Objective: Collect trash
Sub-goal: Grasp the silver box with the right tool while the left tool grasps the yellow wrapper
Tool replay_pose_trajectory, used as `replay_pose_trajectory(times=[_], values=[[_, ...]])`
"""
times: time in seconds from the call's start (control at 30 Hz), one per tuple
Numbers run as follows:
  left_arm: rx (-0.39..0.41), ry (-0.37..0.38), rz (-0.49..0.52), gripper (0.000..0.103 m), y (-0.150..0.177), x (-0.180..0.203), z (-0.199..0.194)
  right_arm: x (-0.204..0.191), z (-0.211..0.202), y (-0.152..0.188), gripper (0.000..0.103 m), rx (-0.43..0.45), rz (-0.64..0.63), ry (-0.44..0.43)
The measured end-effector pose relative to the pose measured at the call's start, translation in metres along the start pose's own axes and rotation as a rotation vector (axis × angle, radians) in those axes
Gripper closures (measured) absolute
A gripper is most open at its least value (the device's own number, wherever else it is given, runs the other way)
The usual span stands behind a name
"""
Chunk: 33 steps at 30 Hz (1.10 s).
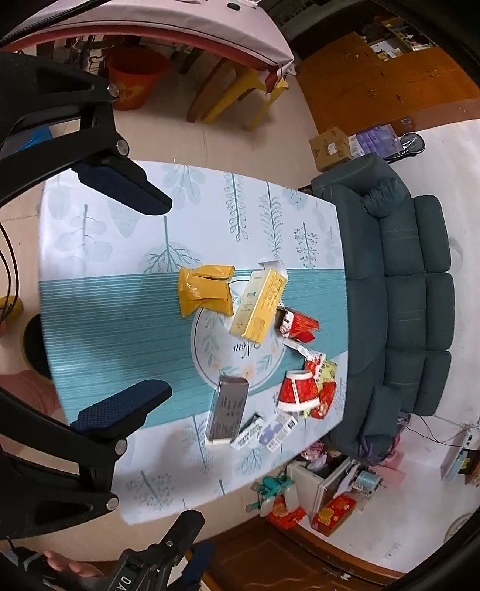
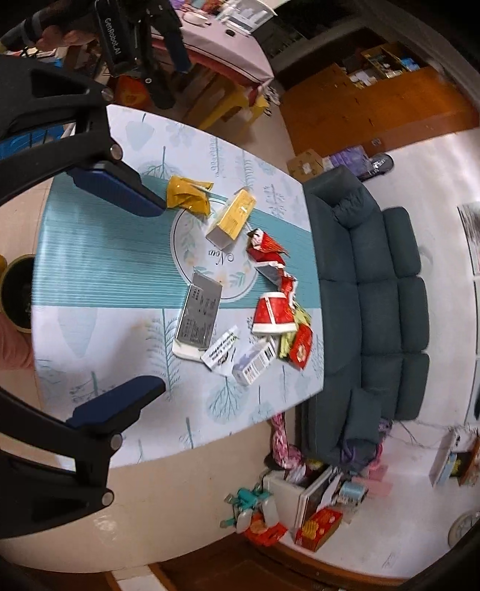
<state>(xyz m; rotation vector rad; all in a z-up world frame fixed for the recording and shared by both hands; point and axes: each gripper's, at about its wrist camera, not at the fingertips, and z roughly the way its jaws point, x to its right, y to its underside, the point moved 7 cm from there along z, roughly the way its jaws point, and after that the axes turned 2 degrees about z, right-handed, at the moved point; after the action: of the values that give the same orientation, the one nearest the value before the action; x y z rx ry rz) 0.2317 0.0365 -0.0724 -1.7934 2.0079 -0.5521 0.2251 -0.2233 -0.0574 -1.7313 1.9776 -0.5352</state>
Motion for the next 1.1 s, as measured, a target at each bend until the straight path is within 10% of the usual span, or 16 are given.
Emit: replay_pose_trajectory(times=[0.8, 1.1], values=[[-0.275, -0.060, -0.351, 0.013, 0.005, -0.029, 0.159, 0.006, 0.202, -0.044, 0.015, -0.183, -0.383, -0.287], [-0.322, -0.022, -0.622, 0.013, 0.012, -0.062, 0.188, -0.014, 0.253, -0.020, 0.015, -0.341, -0.667, -0.344]])
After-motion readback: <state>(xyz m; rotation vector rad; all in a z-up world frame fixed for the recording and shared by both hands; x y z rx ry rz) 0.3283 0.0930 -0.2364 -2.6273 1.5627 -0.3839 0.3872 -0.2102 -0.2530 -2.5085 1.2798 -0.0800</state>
